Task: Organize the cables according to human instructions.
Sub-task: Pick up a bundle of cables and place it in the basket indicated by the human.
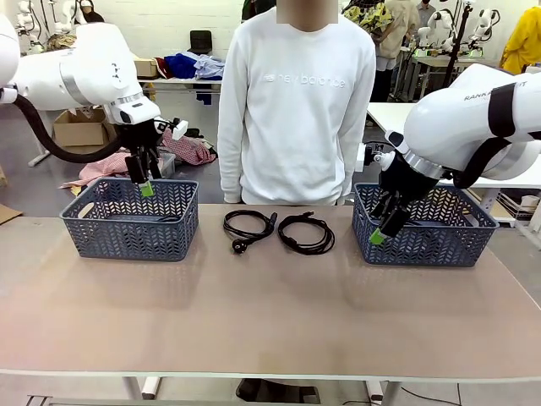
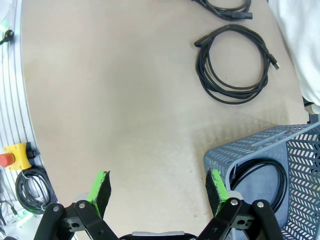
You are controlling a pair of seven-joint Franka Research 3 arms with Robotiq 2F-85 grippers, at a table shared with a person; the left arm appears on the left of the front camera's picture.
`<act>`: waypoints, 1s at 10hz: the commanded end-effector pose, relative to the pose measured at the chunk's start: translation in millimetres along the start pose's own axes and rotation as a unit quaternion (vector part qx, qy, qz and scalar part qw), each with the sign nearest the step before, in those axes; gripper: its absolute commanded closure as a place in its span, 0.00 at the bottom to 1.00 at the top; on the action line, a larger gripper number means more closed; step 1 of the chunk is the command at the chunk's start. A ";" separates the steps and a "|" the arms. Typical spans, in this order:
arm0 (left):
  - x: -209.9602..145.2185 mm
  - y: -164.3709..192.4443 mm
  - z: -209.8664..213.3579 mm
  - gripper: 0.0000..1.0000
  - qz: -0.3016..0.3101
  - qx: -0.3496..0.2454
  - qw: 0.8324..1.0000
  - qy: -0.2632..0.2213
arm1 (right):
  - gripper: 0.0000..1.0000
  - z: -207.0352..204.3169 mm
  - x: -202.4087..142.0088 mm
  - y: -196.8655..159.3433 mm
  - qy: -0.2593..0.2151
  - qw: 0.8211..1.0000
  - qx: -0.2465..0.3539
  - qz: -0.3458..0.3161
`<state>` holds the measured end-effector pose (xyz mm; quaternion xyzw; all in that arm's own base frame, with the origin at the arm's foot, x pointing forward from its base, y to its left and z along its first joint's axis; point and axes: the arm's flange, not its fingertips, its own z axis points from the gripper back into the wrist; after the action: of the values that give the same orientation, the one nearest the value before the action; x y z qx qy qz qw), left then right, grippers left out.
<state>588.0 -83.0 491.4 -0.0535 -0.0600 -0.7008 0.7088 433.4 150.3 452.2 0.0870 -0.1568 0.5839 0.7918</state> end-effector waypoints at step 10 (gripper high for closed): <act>68.9 -67.7 -20.5 0.00 0.107 0.058 0.992 -0.025 | 0.00 1.6 1.9 -0.2 0.005 1.000 -0.005 -0.005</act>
<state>543.7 -153.3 486.7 -0.0404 -0.0953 -0.6289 0.7706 433.4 150.3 452.2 0.0870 -0.1568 0.5838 0.7918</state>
